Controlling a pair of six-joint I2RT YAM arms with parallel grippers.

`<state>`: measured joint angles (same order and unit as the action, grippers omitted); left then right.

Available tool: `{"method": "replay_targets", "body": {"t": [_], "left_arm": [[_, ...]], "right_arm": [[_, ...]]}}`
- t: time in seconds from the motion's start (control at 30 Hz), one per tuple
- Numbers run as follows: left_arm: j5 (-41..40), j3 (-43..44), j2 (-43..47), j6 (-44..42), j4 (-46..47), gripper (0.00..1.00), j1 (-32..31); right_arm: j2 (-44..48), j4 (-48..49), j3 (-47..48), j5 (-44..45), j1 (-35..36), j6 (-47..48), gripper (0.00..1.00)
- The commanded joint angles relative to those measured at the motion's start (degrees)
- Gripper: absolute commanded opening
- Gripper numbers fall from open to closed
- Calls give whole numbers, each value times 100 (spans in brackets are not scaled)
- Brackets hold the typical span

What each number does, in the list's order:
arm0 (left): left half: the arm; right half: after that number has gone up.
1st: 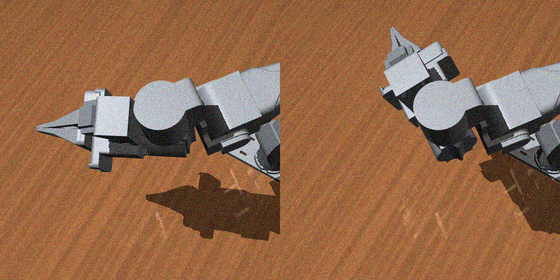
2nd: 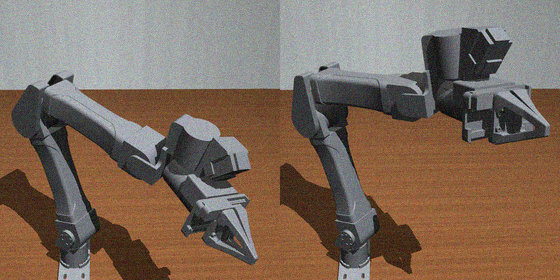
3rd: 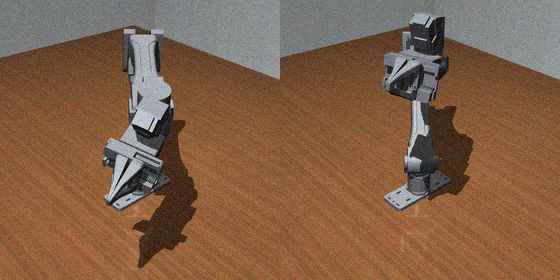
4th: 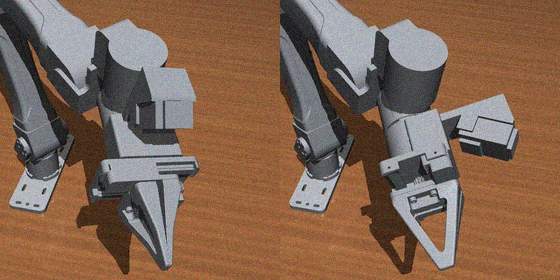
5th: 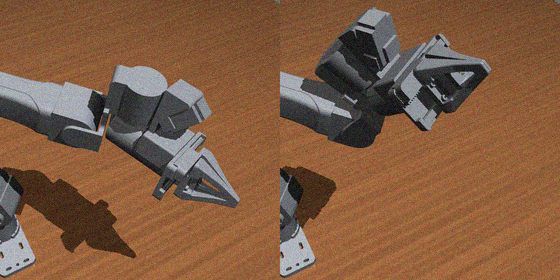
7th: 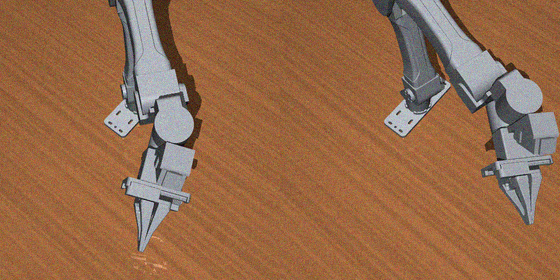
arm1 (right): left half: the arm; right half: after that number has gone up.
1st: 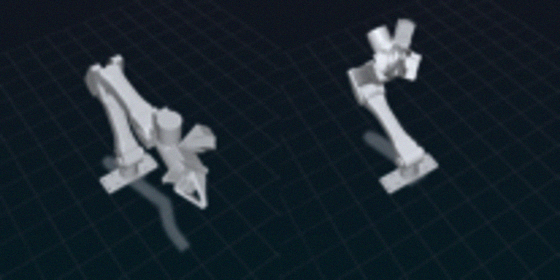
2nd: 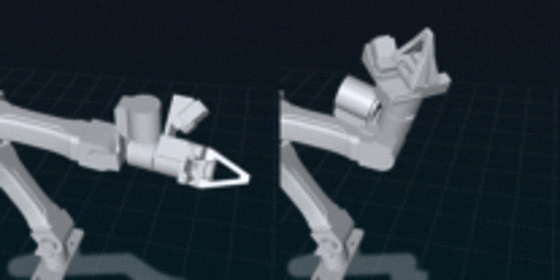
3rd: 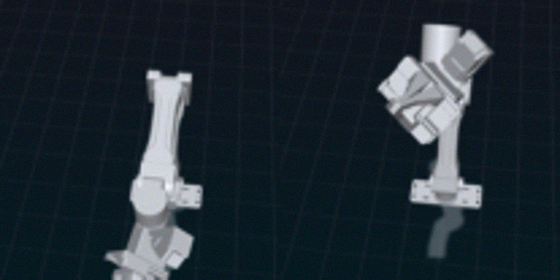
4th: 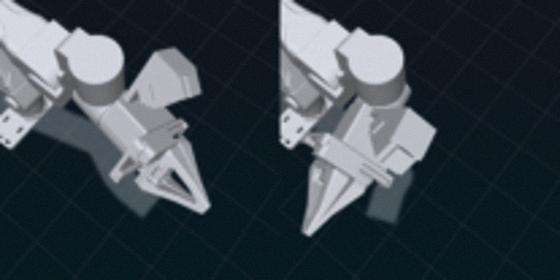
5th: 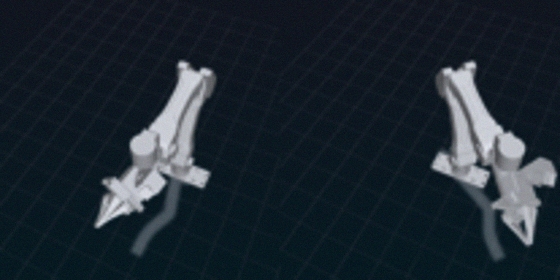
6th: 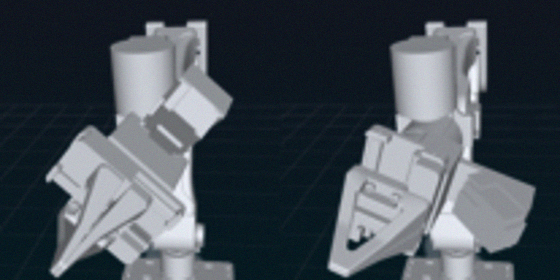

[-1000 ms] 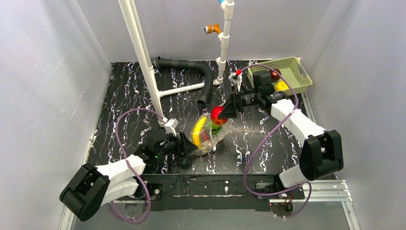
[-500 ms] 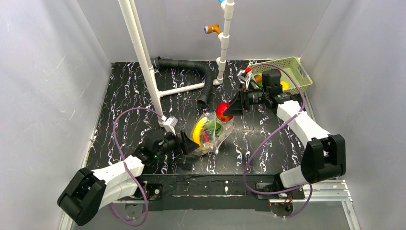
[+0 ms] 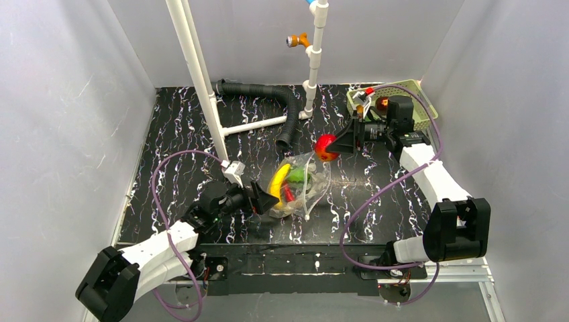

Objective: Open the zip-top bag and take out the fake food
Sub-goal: Place the fake fruit in the bin.

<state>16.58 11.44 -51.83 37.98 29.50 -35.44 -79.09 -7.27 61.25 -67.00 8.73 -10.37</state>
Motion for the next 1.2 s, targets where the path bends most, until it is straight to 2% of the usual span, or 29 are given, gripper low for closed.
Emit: {"method": "replay_targets", "body": {"t": [0.0, 0.2, 0.63, 1.17], "left_arm": [[-129, 217, 118, -14, -65, 98, -6], [-212, 280, 86, 110, -198, 98, 1], [-268, 286, 375, 57, -400, 98, 3], [-486, 158, 812, -14, -612, 98, 4]], "right_arm": [[200, 368, -34, -229, -164, -210, 18], [218, 592, -62, -237, -580, -437, 18], [90, 441, 76, 591, -1652, -427, 18], [-1324, -263, 1564, 2377, -2203, 194, 19]]}}
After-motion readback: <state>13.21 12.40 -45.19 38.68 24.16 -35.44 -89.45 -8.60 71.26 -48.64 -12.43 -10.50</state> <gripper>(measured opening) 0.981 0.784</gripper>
